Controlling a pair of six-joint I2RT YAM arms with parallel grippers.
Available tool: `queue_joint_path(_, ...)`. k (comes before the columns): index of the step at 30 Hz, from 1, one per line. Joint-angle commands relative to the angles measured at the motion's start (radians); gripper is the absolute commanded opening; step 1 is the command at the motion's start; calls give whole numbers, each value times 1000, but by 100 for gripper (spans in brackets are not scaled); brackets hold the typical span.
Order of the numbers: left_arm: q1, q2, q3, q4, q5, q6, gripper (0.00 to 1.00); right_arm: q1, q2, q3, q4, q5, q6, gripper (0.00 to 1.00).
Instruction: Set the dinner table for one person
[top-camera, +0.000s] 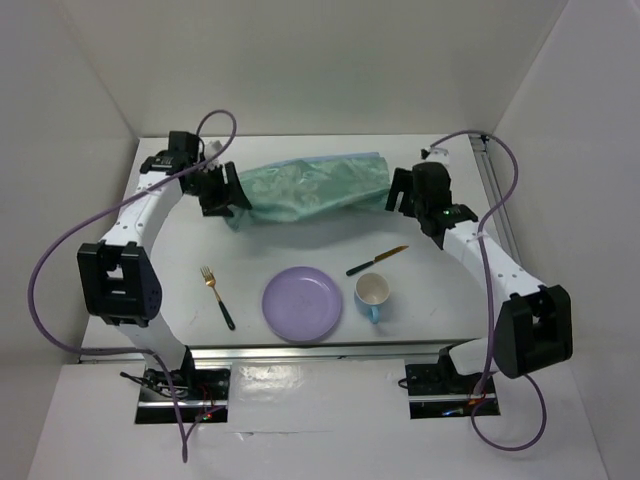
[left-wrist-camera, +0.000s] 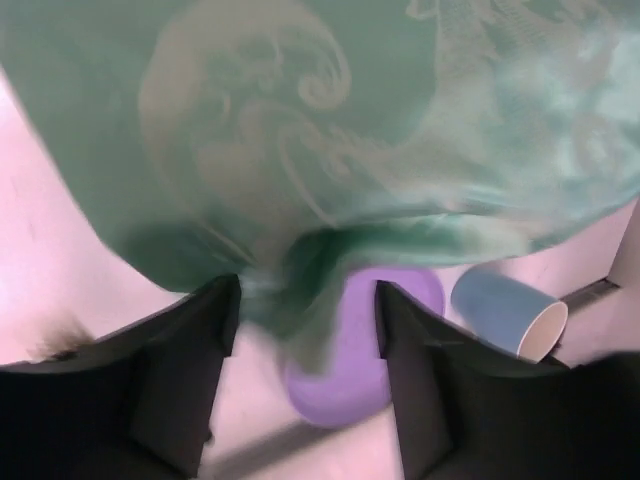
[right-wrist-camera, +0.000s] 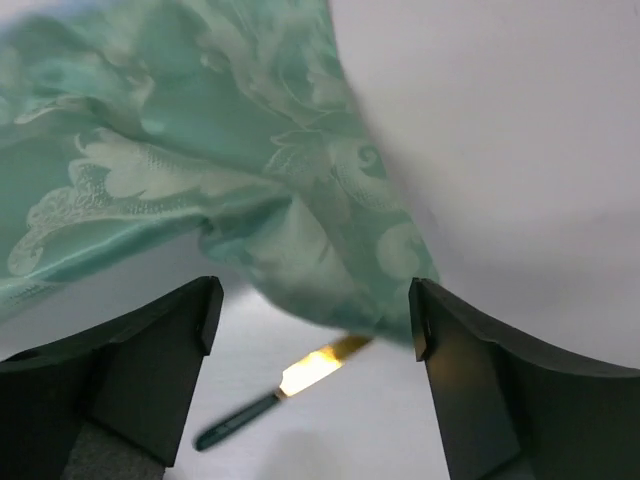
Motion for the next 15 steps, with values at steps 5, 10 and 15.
queue_joint_path(5, 14, 80, 83, -222, -86, 52, 85, -37, -40, -31, -29, 13, 49, 96)
queue_joint_path(10, 23, 80, 208, -297, -252, -9, 53, -60, 31, 134, -185, 22, 115, 73)
queue_joint_path(15, 23, 15, -70, -255, -283, -158, 2, -140, 103, 138, -339, -39, 270, 0)
